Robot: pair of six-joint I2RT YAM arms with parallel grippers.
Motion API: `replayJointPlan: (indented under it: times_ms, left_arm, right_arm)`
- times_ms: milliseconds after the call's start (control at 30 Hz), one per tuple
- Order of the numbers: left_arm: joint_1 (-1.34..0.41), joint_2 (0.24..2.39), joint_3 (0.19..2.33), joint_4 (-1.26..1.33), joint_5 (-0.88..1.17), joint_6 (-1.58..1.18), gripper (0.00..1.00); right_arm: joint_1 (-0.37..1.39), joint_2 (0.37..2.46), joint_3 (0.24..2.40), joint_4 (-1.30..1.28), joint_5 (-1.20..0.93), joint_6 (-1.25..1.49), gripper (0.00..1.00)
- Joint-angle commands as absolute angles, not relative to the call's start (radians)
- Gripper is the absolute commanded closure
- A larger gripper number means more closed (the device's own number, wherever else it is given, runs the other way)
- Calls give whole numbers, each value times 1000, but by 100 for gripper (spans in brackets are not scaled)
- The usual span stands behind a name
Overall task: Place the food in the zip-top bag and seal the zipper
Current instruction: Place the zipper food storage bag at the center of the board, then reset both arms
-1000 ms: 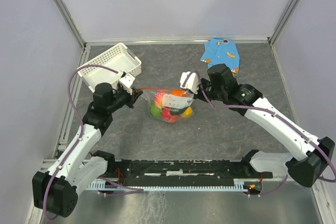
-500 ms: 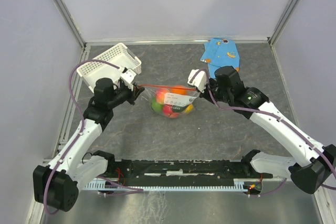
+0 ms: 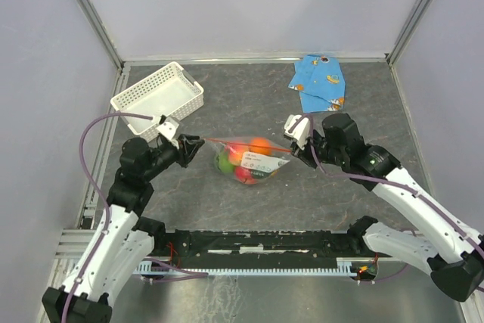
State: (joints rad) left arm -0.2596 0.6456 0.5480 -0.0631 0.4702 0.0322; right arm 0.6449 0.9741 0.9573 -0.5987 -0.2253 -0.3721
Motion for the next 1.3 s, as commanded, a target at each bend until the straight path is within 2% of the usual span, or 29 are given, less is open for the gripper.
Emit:
replayJointPlan:
  times_ms: [0, 267, 300, 367, 467, 600, 833, 967, 1267]
  left_arm:
    - [-257, 537, 545, -79, 420, -82, 63]
    - [-338, 460, 674, -256, 142, -118, 26]
    - [-345, 446, 687, -278, 85, -141, 18]
    - [-346, 414, 716, -338, -51, -218, 8]
    - [-346, 352, 746, -427, -250, -358, 0]
    - [-346, 248, 770, -544, -384, -447, 0]
    - [-346, 71, 718, -618, -469, -451, 0]
    - [-346, 2, 686, -632, -541, -475, 0]
    - [-347, 86, 694, -649, -562, -486, 0]
  right_arm:
    - [640, 925, 947, -548, -229, -286, 62]
    - [640, 775, 923, -552, -21, -144, 27]
    - [640, 751, 916, -554, 42, -131, 24]
    - [640, 706, 905, -558, 136, -94, 1]
    - [640, 642, 883, -566, 287, -48, 1]
    - [641, 555, 814, -571, 552, 29, 1]
    - [640, 399, 705, -576, 836, 133, 1]
    - [640, 330, 657, -551, 853, 133, 1]
    - [640, 326, 640, -546, 847, 117, 1]
